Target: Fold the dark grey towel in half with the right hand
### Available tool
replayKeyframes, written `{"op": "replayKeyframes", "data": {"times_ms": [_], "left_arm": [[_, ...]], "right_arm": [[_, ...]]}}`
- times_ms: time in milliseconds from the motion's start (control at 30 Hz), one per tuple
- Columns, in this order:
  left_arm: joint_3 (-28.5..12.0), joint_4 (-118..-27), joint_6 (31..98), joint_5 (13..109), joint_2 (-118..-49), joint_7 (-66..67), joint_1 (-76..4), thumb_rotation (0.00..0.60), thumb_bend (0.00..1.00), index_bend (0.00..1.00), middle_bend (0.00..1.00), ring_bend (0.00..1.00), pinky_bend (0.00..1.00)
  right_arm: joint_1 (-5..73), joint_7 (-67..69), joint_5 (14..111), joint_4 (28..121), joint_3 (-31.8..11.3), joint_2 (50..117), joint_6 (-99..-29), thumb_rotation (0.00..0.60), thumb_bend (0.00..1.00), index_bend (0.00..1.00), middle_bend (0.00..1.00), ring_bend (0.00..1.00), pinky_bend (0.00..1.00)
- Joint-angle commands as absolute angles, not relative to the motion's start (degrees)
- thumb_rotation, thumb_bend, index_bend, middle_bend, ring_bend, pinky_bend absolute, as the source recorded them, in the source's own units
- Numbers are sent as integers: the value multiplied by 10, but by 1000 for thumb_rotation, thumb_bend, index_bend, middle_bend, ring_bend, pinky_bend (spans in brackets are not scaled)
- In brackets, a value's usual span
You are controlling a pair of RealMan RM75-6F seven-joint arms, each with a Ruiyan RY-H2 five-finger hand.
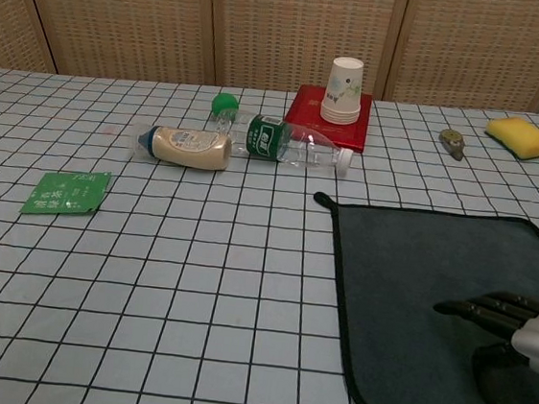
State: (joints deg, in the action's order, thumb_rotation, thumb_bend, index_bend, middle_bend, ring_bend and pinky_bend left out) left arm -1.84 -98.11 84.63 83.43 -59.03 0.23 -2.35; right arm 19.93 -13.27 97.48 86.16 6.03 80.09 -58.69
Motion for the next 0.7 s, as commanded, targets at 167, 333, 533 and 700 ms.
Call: {"op": "replayKeyframes", "data": {"times_ms": [167, 333, 533, 700], "left_arm": [[-18, -982, 846, 834, -591, 5, -24, 600, 0, 0, 0, 0, 0], [-18, -982, 846, 834, -591, 4, -24, 600, 0, 0, 0, 0, 0], [-18, -981, 846, 833, -590, 1, -24, 600, 0, 0, 0, 0, 0], [-18, -981, 846, 834, -590, 0, -24, 600, 0, 0, 0, 0, 0]], "right_arm": [[201, -130, 982, 847, 69, 806, -598, 600, 426, 520, 0, 0, 0], [202, -129, 982, 837, 69, 813, -603, 600, 500, 530, 0, 0, 0], [204, -126, 983, 833, 71, 816, -609, 600, 589, 542, 0, 0, 0], [205, -123, 983, 836, 72, 815, -613, 600, 605, 558, 0, 0, 0]]}}
